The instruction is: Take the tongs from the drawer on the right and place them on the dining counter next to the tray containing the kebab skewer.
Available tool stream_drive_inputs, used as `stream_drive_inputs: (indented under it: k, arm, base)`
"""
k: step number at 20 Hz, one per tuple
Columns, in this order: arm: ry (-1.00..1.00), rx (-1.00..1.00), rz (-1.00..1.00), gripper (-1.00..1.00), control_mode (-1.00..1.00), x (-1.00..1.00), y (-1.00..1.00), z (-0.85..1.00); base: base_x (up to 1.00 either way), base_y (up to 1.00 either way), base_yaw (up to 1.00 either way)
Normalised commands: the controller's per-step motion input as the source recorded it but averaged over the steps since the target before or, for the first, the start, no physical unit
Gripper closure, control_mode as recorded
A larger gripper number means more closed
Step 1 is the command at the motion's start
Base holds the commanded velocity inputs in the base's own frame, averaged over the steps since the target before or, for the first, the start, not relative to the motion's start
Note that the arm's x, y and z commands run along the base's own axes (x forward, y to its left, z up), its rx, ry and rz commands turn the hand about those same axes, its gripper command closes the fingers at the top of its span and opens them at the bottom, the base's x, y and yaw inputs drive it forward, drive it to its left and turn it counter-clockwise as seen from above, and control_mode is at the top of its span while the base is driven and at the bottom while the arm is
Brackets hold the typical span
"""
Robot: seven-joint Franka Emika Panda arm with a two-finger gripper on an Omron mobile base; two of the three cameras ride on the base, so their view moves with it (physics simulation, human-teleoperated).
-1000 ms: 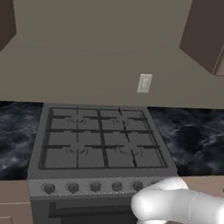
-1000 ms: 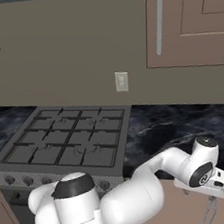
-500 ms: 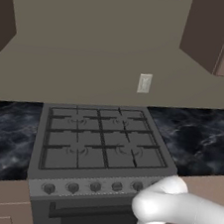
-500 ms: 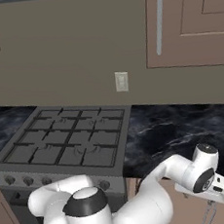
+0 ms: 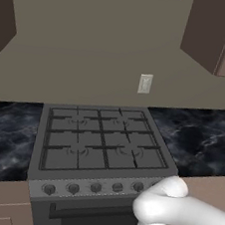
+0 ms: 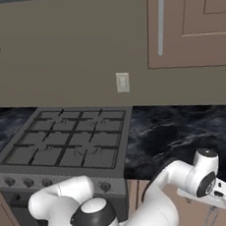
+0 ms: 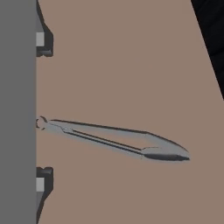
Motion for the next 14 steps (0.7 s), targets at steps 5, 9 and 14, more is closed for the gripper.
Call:
stream_drive_inputs:
  k: [5,9,14]
  arm:
    - [0.05,0.00,-0.04,-1.00,-1.00,0.00,-0.21,-0.09]
    - [0.01,0.00,-0.01,-1.00,-1.00,0.00,-0.21,-0.12]
    - [0.00,0.00,0.00,-1.00,-1.00,0.00,-0.16,-0.21]
  base:
    - [0.00,0.00,0.00]
    - [0.00,0.00,0.00]
    - [0.00,0.00,0.00]
